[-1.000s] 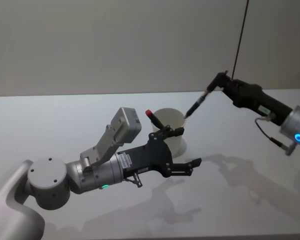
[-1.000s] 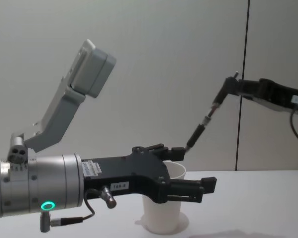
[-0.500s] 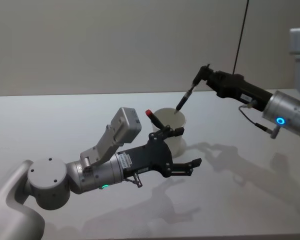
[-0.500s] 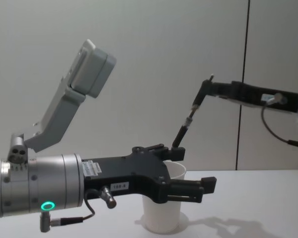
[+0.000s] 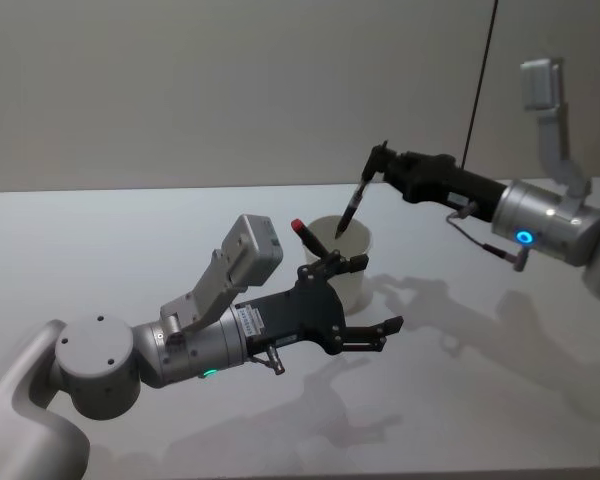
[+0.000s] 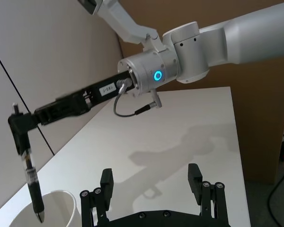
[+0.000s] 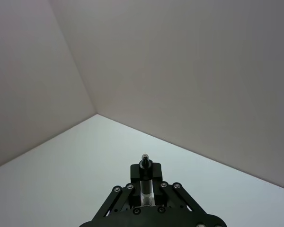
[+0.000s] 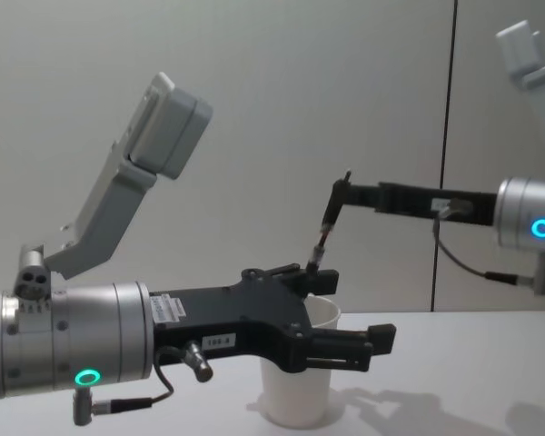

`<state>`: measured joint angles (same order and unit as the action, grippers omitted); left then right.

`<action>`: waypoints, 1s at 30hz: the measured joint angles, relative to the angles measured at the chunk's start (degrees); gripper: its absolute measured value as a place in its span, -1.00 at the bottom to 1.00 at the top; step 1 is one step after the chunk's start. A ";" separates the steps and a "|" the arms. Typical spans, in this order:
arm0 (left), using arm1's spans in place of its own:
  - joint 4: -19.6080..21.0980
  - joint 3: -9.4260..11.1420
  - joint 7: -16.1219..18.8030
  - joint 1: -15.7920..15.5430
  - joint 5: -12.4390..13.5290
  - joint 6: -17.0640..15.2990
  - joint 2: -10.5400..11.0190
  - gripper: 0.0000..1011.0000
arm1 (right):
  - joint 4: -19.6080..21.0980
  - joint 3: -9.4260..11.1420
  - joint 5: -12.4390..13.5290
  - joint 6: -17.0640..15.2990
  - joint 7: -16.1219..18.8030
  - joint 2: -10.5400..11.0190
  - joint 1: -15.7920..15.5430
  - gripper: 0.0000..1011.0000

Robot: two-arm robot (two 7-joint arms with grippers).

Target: Place the pen into the pen holder.

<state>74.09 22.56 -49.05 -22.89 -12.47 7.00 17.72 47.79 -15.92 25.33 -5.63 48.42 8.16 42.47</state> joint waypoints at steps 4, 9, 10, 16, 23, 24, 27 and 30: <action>0.00 0.00 0.00 0.00 0.00 0.00 0.00 0.98 | -2.57 -1.09 -1.21 0.83 -0.27 -0.78 1.26 -0.74; 0.00 0.00 0.00 0.00 0.00 0.00 0.00 0.98 | -4.67 -2.17 -2.20 1.43 -0.62 -1.47 2.22 -0.74; 0.00 0.00 0.00 0.00 0.00 0.00 0.00 0.98 | -5.35 -2.52 -2.51 1.60 -0.74 -1.69 2.51 -0.74; 0.00 0.00 0.00 0.00 0.00 0.00 0.00 0.98 | -7.39 -3.57 -3.53 2.27 -1.20 -2.35 3.39 -0.60; 0.00 0.00 0.00 0.00 0.00 0.00 0.00 0.98 | -8.95 -4.31 -4.01 2.73 -1.49 -2.83 4.05 -0.18; 0.00 0.00 0.00 0.00 0.00 0.00 0.00 0.98 | -9.06 -4.35 -4.01 2.77 -1.50 -2.86 4.11 -0.14; 0.00 0.00 0.00 0.00 0.00 0.00 0.00 0.98 | -9.41 -4.48 -4.00 2.90 -1.50 -2.96 4.27 0.05; 0.00 0.00 0.00 0.00 0.00 0.00 0.00 0.98 | -9.71 -4.58 -3.90 2.98 -1.49 -3.05 4.41 0.26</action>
<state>74.09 22.56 -49.05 -22.89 -12.47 7.00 17.72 38.08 -20.50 21.42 -2.64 46.94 5.11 46.88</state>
